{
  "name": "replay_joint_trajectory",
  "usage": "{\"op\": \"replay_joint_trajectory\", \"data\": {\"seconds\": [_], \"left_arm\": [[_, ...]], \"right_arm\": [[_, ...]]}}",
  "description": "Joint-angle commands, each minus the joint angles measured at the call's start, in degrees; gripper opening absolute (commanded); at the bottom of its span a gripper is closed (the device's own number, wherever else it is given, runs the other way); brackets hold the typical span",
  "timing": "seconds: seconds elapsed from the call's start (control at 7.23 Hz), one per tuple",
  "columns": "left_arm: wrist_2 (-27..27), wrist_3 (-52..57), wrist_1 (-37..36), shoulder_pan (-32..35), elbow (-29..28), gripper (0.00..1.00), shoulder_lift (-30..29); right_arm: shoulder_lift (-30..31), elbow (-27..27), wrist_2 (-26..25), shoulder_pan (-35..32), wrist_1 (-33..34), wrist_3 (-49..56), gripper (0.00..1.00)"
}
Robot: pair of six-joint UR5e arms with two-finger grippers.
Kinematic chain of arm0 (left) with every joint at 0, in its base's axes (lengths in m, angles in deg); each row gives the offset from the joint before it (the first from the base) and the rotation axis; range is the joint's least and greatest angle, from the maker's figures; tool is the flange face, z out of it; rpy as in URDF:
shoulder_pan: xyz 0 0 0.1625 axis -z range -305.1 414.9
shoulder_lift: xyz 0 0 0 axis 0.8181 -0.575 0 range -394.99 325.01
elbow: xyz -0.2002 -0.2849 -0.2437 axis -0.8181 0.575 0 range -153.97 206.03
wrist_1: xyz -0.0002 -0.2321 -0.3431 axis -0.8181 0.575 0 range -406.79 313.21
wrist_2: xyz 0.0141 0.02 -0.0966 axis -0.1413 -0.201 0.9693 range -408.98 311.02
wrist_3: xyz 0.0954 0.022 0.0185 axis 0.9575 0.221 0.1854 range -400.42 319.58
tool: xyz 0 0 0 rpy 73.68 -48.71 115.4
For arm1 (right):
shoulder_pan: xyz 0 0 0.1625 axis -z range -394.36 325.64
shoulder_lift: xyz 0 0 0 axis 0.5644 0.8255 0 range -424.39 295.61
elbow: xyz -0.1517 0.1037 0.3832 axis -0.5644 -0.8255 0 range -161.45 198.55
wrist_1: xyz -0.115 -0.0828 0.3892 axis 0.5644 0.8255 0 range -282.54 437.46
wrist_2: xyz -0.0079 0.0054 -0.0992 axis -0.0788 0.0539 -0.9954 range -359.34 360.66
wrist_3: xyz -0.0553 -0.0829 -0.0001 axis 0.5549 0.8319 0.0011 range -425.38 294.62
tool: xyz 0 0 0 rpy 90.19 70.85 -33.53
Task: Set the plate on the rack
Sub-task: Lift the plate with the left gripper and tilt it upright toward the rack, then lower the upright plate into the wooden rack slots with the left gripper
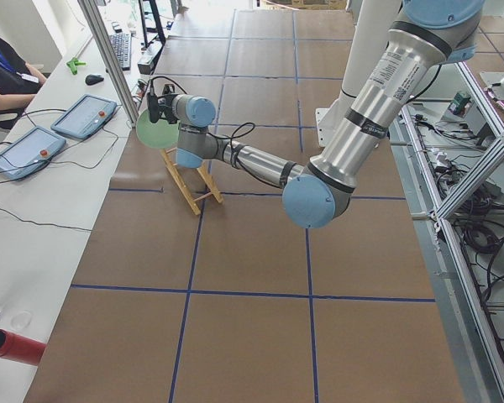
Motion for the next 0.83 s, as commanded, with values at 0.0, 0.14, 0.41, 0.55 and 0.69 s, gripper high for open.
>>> {"op": "replay_joint_trajectory", "data": {"seconds": [0.0,0.14,0.41,0.55,0.69], "left_arm": [[-2.4,0.0,-0.32,-1.17,-0.79,0.0,-0.52],[-2.85,-0.08,-0.32,-1.61,-0.71,0.0,-0.79],[-2.85,-0.35,-0.32,-1.61,-0.01,0.0,-0.97],[-2.85,-0.35,-0.32,-1.61,-0.01,0.0,-0.88],[-2.85,-0.26,-0.41,-1.96,-0.18,0.0,-0.88]], "right_arm": [[0.0,0.0,0.0,-0.09,0.0,0.0,1.0],[0.0,0.0,0.0,-0.09,0.0,0.0,1.0],[0.0,0.0,0.0,0.0,0.0,0.0,1.0],[0.0,0.09,0.0,-0.09,0.0,0.0,1.0],[0.0,0.0,0.0,-0.09,0.0,0.0,1.0]]}}
